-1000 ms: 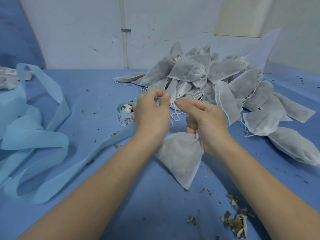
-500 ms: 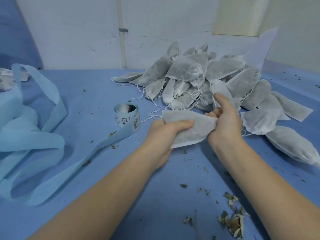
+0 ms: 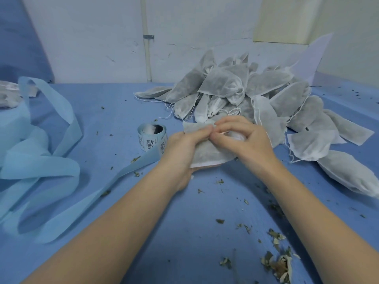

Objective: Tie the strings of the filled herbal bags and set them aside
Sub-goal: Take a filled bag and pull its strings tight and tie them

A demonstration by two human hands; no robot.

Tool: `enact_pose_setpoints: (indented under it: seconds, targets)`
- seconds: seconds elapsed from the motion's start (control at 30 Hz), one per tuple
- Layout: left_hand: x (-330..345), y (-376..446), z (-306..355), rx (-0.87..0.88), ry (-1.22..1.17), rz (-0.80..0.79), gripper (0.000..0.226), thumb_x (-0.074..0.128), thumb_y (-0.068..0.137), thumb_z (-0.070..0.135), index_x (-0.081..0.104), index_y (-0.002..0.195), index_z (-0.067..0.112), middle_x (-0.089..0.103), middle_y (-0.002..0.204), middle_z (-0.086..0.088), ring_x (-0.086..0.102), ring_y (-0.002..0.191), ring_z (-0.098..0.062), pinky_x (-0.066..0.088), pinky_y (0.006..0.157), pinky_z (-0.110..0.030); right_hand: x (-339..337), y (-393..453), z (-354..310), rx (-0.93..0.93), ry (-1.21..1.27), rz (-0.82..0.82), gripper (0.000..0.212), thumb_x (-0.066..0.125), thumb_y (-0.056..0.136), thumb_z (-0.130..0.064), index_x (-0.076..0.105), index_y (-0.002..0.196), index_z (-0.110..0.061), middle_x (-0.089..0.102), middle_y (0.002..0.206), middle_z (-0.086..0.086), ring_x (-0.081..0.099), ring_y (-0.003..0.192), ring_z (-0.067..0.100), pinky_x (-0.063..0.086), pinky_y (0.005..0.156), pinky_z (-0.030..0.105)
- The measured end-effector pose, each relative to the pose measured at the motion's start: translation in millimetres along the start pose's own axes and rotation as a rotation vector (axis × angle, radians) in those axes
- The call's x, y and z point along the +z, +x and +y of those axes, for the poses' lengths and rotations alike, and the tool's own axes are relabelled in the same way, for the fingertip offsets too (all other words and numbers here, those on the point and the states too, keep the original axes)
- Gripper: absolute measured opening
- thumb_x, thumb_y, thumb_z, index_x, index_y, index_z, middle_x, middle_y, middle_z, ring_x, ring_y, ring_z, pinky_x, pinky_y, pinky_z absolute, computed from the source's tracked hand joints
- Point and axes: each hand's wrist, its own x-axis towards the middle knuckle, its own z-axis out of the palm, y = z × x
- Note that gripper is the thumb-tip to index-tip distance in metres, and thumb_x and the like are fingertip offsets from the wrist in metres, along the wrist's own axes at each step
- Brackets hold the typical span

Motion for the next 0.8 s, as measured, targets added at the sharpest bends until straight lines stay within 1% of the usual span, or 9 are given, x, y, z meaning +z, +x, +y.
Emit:
enact_pose_setpoints:
  seconds: [0.07, 0.2, 0.27, 0.37, 0.43, 0.53, 0.6, 0.7, 0.8]
  targets:
    - [-2.2, 2.3, -1.1, 0.055, 0.056, 0.05, 0.02, 0.06, 0.088, 0.012, 0.067, 0.102, -0.002, 0.072, 0.088, -0.013, 0.07, 0.074, -0.021, 0.056, 0.07, -0.029, -1.3, 0.9, 0.8, -0.02, -0.011, -0.015, 0.014, 0.078, 0.077, -0.014, 0.072, 0.075, -0.027, 0.062, 0.099, -0.011, 0.057, 0.098, -0.005, 0.038, 0.093, 0.011]
    - [-6.5, 3.8, 1.7, 0.15, 0.185, 0.086, 0.02, 0.058, 0.091, 0.01, 0.066, 0.103, -0.003, 0.071, 0.097, -0.017, 0.069, 0.085, -0.025, 0.054, 0.08, -0.032, -3.3, 1.4, 3.6, -0.088, -0.06, -0.037, 0.011, 0.073, 0.082, -0.016, 0.073, 0.085, -0.026, 0.065, 0.101, -0.004, 0.059, 0.101, 0.003, 0.04, 0.095, 0.016]
    - [-9.3, 5.1, 6.1, 0.182, 0.226, 0.112, 0.017, 0.058, 0.091, 0.01, 0.067, 0.1, -0.002, 0.071, 0.094, -0.015, 0.068, 0.082, -0.024, 0.053, 0.079, -0.032, -4.6, 2.6, 5.2, -0.097, -0.083, -0.002, 0.007, 0.07, 0.085, -0.019, 0.073, 0.088, -0.025, 0.066, 0.103, -0.003, 0.059, 0.101, 0.006, 0.043, 0.09, 0.016]
    - [-13.9, 6.7, 14.8, 0.222, 0.267, 0.149, 0.016, 0.06, 0.09, 0.01, 0.066, 0.101, -0.001, 0.07, 0.092, -0.012, 0.068, 0.078, -0.021, 0.054, 0.072, -0.028, -3.0, 6.7, 9.0, -0.026, -0.09, 0.034, 0.006, 0.065, 0.09, -0.023, 0.069, 0.088, -0.027, 0.067, 0.101, -0.009, 0.061, 0.096, 0.002, 0.046, 0.083, 0.015]
    - [-18.0, 8.8, 21.9, 0.24, 0.285, 0.21, 0.015, 0.062, 0.089, 0.011, 0.066, 0.099, 0.001, 0.07, 0.093, -0.011, 0.068, 0.083, -0.024, 0.055, 0.077, -0.033, 4.4, 10.5, 9.2, 0.094, 0.049, 0.022, 0.006, 0.061, 0.093, -0.022, 0.067, 0.092, -0.022, 0.067, 0.099, -0.007, 0.063, 0.091, 0.004, 0.052, 0.084, 0.021]
    - [-32.0, 15.8, 38.4, 0.237, 0.194, 0.394, 0.018, 0.065, 0.087, 0.014, 0.063, 0.102, 0.003, 0.068, 0.101, -0.012, 0.066, 0.092, -0.028, 0.054, 0.086, -0.047, 20.0, 19.7, 5.3, 0.285, 0.397, -0.019, 0.014, 0.051, 0.099, -0.018, 0.063, 0.101, -0.013, 0.063, 0.1, 0.008, 0.064, 0.083, 0.018, 0.059, 0.08, 0.033]
    - [-46.4, 19.9, 52.1, 0.24, 0.102, 0.536, 0.029, 0.066, 0.087, 0.016, 0.059, 0.112, 0.002, 0.065, 0.109, -0.013, 0.065, 0.098, -0.029, 0.052, 0.088, -0.05, 30.1, 27.0, 8.6, 0.279, 0.253, -0.073, 0.017, 0.051, 0.098, -0.014, 0.063, 0.109, -0.009, 0.064, 0.095, 0.007, 0.064, 0.073, 0.015, 0.058, 0.079, 0.027]
    - [-66.8, 23.8, 63.3, 0.28, 0.159, 0.716, 0.035, 0.064, 0.088, 0.025, 0.055, 0.116, 0.006, 0.063, 0.116, -0.009, 0.061, 0.105, -0.027, 0.05, 0.093, -0.043, 47.5, 38.4, 13.6, 0.165, -0.166, -0.217, 0.033, 0.064, 0.09, -0.013, 0.061, 0.123, -0.012, 0.065, 0.095, -0.004, 0.062, 0.058, -0.001, 0.046, 0.067, 0.004]
    - [-74.5, 24.6, 65.4, 0.306, 0.205, 0.781, 0.034, 0.061, 0.09, 0.028, 0.053, 0.118, 0.009, 0.06, 0.119, -0.008, 0.058, 0.109, -0.027, 0.047, 0.095, -0.037, 65.1, 50.3, 13.5, 0.091, -0.328, -0.302, 0.053, 0.076, 0.081, -0.02, 0.058, 0.13, -0.011, 0.061, 0.104, -0.004, 0.056, 0.067, 0.002, 0.039, 0.061, 0.002]
